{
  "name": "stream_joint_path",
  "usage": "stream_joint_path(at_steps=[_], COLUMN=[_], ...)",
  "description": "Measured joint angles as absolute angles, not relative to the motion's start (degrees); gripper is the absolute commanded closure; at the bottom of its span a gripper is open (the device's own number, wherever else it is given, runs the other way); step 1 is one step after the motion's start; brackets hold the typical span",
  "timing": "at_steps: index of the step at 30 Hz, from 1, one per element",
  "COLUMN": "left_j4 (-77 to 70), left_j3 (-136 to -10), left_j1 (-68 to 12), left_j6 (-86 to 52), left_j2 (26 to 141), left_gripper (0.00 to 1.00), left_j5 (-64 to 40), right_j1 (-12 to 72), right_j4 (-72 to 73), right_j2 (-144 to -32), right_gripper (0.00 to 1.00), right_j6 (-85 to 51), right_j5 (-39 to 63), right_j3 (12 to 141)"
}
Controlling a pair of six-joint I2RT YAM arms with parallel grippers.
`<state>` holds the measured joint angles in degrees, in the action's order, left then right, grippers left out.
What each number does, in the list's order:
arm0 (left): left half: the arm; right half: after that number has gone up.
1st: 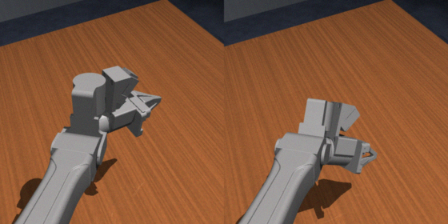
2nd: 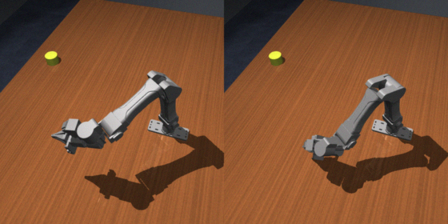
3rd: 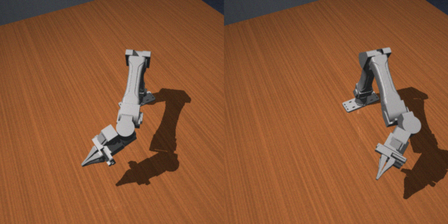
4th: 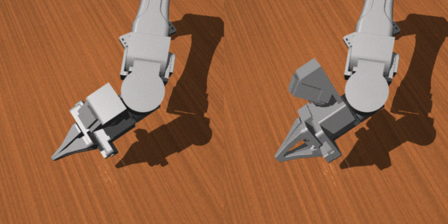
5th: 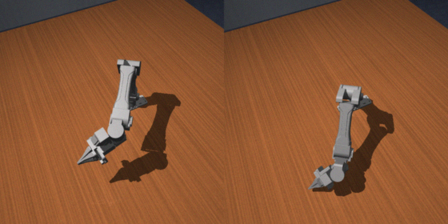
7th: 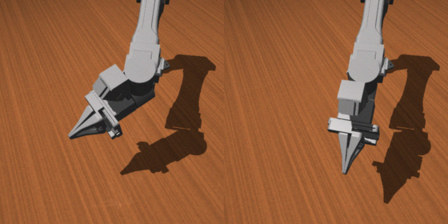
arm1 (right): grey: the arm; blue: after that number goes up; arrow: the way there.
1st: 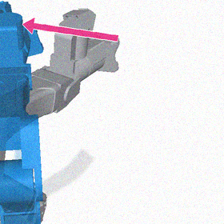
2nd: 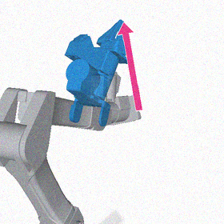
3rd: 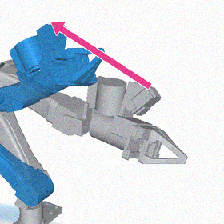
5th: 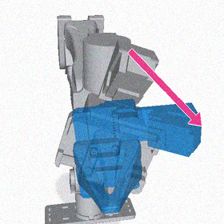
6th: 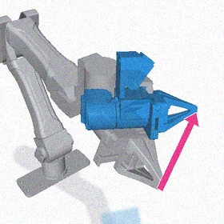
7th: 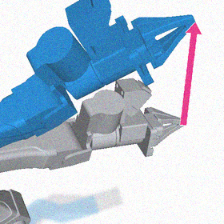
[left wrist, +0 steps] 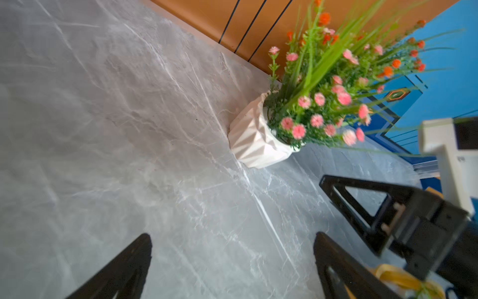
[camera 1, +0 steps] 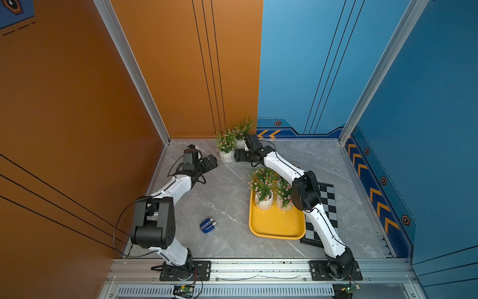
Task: Put the potted gypsophila into the storage box
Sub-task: Move the baby's breath potted plant to the center of the board.
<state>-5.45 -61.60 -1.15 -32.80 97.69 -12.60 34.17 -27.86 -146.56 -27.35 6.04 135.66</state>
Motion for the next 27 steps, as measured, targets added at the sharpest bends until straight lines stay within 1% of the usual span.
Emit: stream_joint_path(at_steps=[4,13,22,27], left_j4=[-13.0,-21.5,-23.9,-24.2], left_j3=[-70.1,-89.2,-104.1,-107.0], left_j1=[1.5,3.1,2.4,1.1], left_j6=[-40.0,-51.4,-55.0,-55.5], left_j2=[110.0,131.1,143.5,146.2], left_gripper=[0.02,0.02,0.02,0.02], left_j5=[-20.2,-29.1,-38.1,-41.5], right_j1=[34.0,32.5,30.1,28.4], right_j4=[-27.5,-27.4,-27.4,-27.4], right_j2=[-144.9,-140.9,-140.4,-140.4], right_gripper=[0.08,0.07,0.08,0.08], right_j6=[-26.8,-25.5,-25.6,-25.8], right_j5=[5.8,4.3,2.5,1.2], right_j3=[133.0,129.5,128.2,126.6])
